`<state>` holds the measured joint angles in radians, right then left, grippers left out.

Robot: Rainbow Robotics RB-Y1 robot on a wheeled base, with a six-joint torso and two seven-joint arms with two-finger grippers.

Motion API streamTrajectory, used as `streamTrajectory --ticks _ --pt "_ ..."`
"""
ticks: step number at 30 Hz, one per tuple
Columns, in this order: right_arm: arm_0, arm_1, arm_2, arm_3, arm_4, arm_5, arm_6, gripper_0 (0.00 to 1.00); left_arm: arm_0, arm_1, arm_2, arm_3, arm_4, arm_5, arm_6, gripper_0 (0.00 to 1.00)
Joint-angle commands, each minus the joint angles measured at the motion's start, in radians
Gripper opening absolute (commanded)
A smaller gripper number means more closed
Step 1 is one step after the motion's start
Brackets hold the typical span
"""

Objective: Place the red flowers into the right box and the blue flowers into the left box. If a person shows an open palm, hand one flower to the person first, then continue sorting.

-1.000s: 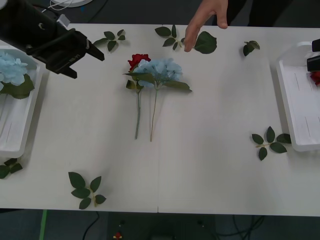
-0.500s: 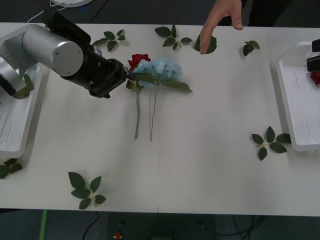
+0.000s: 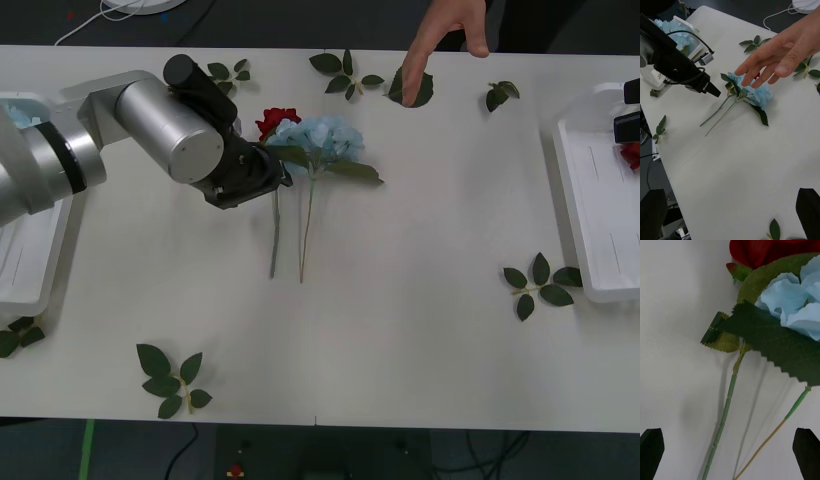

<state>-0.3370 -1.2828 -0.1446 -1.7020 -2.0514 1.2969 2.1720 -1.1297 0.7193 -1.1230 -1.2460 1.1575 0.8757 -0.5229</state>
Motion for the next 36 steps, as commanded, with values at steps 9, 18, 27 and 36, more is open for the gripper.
streamTrajectory --ticks 9,18,27,36 --pt "0.009 -0.016 -0.027 -0.002 -0.012 -0.008 0.035 1.0 -0.189 -0.169 -0.15 0.208 -0.032 -0.009 0.004 1.0" --pt "0.009 -0.016 -0.027 -0.002 -0.012 -0.008 0.035 1.0 -0.255 -0.244 -0.316 0.353 0.019 -0.104 -0.008 1.0" --pt "0.009 -0.016 -0.027 -0.002 -0.012 -0.008 0.035 1.0 -0.265 -0.333 -0.366 0.494 0.039 -0.159 -0.043 1.0" --pt "0.009 -0.016 -0.027 -0.002 -0.012 -0.008 0.035 1.0 -0.265 -0.336 -0.388 0.484 0.044 -0.158 -0.055 1.0"
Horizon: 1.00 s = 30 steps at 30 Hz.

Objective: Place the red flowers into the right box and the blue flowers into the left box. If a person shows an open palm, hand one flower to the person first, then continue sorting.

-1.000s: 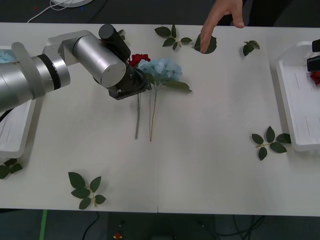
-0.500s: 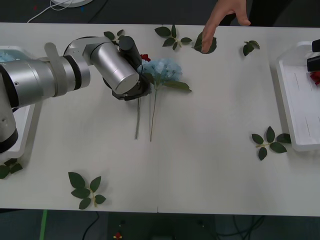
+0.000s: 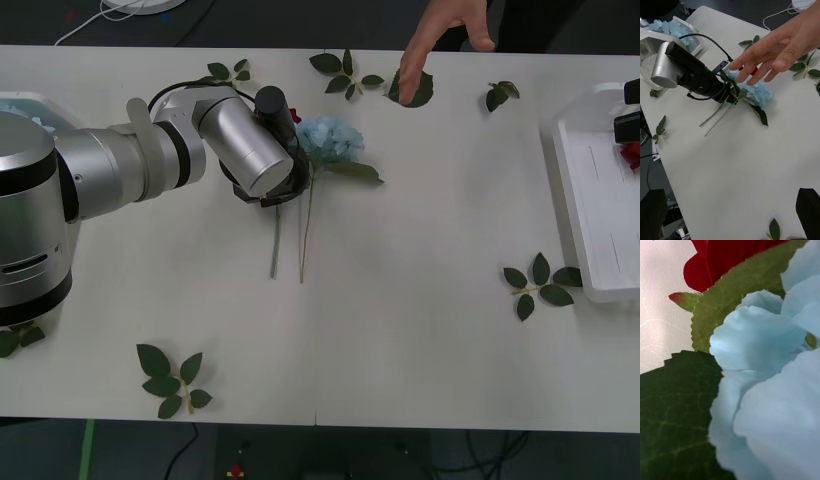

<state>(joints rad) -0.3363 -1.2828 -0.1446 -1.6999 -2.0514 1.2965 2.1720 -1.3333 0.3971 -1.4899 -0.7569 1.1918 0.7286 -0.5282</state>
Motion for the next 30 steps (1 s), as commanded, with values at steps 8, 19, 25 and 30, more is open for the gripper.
streamTrajectory --ticks 8,19,25,30 --pt "0.008 -0.016 -0.027 -0.004 -0.012 -0.008 0.035 1.0 -0.061 -0.015 -0.078 -0.006 0.032 -0.003 -0.058 1.0" --pt "0.008 -0.016 -0.027 -0.004 -0.012 -0.008 0.035 1.0 -0.061 -0.02 -0.096 -0.006 0.035 -0.003 -0.064 0.85" --pt "0.008 -0.016 -0.027 -0.004 -0.012 -0.008 0.035 1.0 -0.061 -0.021 -0.096 -0.006 0.028 -0.003 -0.079 0.0" --pt "0.008 -0.016 -0.027 -0.004 -0.012 -0.008 0.035 1.0 -0.061 -0.02 -0.096 -0.006 0.034 -0.003 -0.085 0.0"
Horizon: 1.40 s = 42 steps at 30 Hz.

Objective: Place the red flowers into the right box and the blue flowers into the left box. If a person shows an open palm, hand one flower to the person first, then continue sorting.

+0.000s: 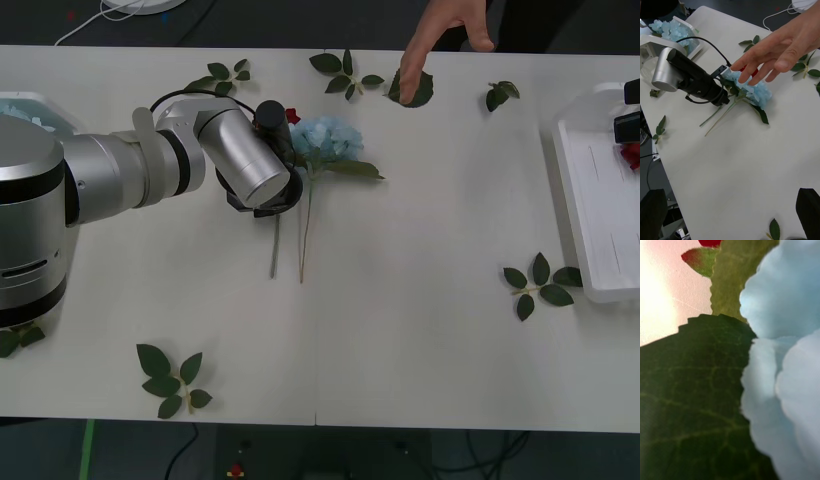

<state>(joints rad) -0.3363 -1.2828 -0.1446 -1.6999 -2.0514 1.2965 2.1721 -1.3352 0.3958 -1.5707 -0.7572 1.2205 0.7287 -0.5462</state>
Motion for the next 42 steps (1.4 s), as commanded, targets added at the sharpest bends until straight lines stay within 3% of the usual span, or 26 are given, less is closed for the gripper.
streamTrajectory --ticks 1,19,30,35,42 --pt "0.008 -0.016 -0.027 -0.004 -0.012 -0.008 0.035 1.0 -0.059 -0.02 -0.014 -0.005 0.005 -0.003 -0.067 0.0" --pt "0.008 -0.016 -0.027 -0.004 -0.012 -0.008 0.035 1.0 -0.061 -0.023 0.02 0.065 0.008 0.0 -0.075 0.0" --pt "0.008 -0.016 -0.027 -0.004 -0.012 -0.008 0.035 1.0 -0.114 -0.018 0.221 0.205 0.085 0.186 -0.273 0.0" --pt "0.008 -0.016 -0.027 -0.004 -0.012 -0.008 0.035 1.0 -0.153 0.031 0.251 0.253 0.209 0.235 -0.379 0.0" --pt "0.008 -0.016 -0.027 -0.004 -0.012 -0.008 0.035 1.0 -0.214 0.138 0.406 0.28 0.323 0.36 -0.56 0.0"
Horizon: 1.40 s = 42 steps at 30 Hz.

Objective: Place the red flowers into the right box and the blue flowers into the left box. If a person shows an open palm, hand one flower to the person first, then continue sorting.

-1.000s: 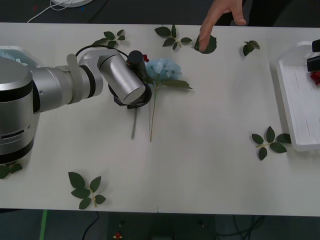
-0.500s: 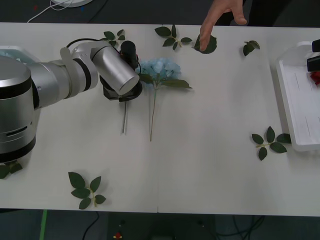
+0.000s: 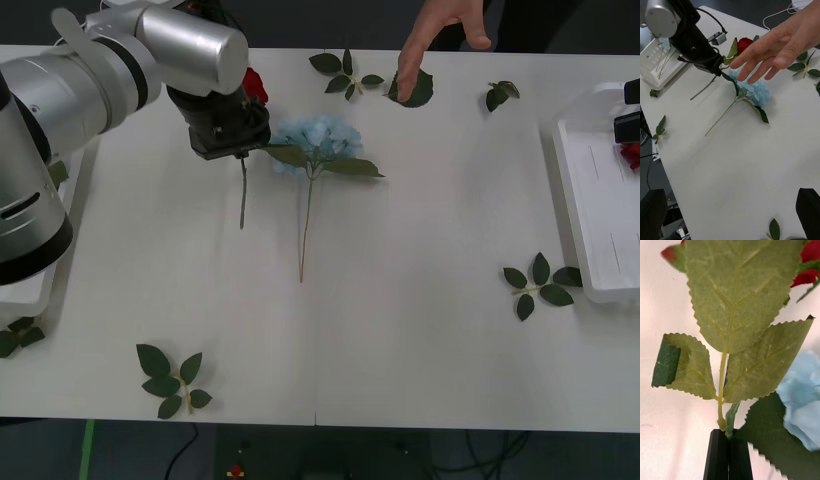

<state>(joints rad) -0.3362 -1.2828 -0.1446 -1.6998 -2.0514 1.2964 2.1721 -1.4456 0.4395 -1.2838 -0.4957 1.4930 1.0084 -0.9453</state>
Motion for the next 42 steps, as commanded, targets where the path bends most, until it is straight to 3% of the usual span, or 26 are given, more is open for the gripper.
streamTrajectory --ticks 1,12,23,31,42 --pt "0.008 -0.016 -0.027 -0.004 -0.012 -0.008 0.035 1.0 -0.114 0.116 0.146 0.022 0.066 0.114 -0.187 0.0" --pt "0.008 -0.016 -0.027 -0.004 -0.012 -0.008 0.035 1.0 -0.165 0.329 0.373 0.019 0.251 0.343 -0.486 0.0" --pt "0.008 -0.016 -0.027 -0.004 -0.012 -0.008 0.035 1.0 -0.147 0.45 0.393 0.017 0.638 0.409 -0.871 0.0" --pt "0.008 -0.016 -0.027 -0.004 -0.012 -0.008 0.035 1.0 0.031 0.433 0.523 -0.04 0.986 0.449 -1.182 0.0" --pt "0.045 -0.02 0.016 0.005 -0.076 0.0 0.034 1.0 0.269 0.383 0.776 -0.28 1.122 0.503 -1.385 0.0"
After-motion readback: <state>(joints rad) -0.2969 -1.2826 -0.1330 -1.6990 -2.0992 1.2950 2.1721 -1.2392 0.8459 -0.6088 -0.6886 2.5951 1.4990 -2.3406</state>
